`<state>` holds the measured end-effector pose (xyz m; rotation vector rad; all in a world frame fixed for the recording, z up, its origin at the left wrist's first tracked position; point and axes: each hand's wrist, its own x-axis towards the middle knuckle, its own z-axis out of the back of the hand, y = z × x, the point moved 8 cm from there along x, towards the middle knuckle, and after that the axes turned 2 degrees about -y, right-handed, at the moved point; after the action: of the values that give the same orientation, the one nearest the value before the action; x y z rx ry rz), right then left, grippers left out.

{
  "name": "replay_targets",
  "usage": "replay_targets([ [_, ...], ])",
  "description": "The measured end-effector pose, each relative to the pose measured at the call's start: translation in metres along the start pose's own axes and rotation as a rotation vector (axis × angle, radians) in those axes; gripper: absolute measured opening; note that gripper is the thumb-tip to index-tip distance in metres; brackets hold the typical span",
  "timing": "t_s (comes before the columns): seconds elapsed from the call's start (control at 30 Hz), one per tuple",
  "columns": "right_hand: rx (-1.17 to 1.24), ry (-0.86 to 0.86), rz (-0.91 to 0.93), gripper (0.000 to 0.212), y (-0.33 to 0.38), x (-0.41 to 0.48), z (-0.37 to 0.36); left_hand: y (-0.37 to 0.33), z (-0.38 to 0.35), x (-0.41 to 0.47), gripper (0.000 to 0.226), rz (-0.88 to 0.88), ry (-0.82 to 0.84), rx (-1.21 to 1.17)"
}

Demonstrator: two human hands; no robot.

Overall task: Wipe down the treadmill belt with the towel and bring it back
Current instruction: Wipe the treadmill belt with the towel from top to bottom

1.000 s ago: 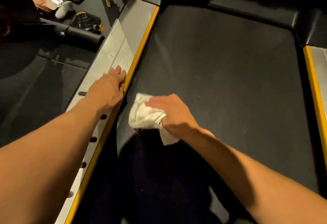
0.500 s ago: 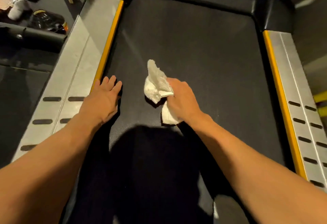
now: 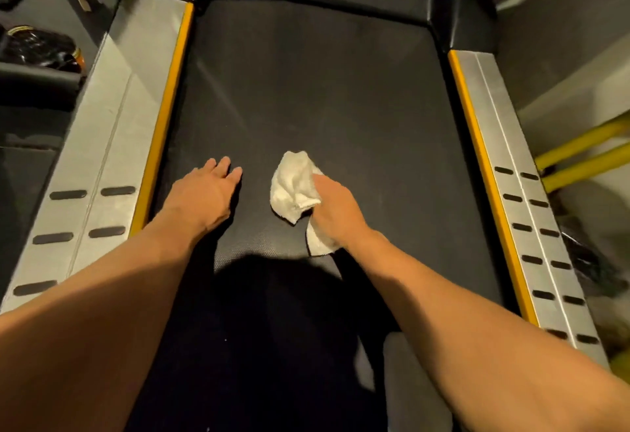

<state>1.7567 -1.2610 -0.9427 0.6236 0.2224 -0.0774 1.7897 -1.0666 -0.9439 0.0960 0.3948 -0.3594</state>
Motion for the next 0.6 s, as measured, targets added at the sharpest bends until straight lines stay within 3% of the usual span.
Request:
replay_targets([
  [0.1, 0.059, 0.164, 0.103, 0.058, 0.017, -0.035, -0.008, 0.007, -0.009, -0.005, 0.064, 0.086, 0.101, -0.054],
  [0.17, 0.089, 0.100, 0.074, 0.060, 0.013, -0.031, 0.018, 0.007, -0.012, -0.009, 0.066, 0.158, 0.195, -0.116],
  [0.27, -0.066, -0.023, 0.002, 0.052, -0.017, -0.001, 0.053, 0.005, -0.011, -0.005, 0.071, 0.264, 0.257, -0.173],
  [0.37, -0.076, -0.036, -0.031, 0.039, -0.040, -0.003, 0.043, -0.005, 0.004, 0.009, 0.071, 0.241, 0.283, -0.105],
  [0.5, -0.053, 0.163, 0.300, 0.042, -0.018, -0.052, 0.008, -0.025, 0.013, 0.020, 0.069, 0.217, 0.295, 0.032],
  [0.53, -0.050, 0.166, 0.371, 0.047, -0.016, -0.056, 0.010, -0.028, 0.013, 0.018, 0.068, 0.235, 0.273, 0.053],
  [0.6, 0.000, 0.008, 0.368, 0.056, -0.024, -0.045, 0.031, -0.036, 0.012, 0.015, 0.073, 0.227, 0.213, 0.057],
])
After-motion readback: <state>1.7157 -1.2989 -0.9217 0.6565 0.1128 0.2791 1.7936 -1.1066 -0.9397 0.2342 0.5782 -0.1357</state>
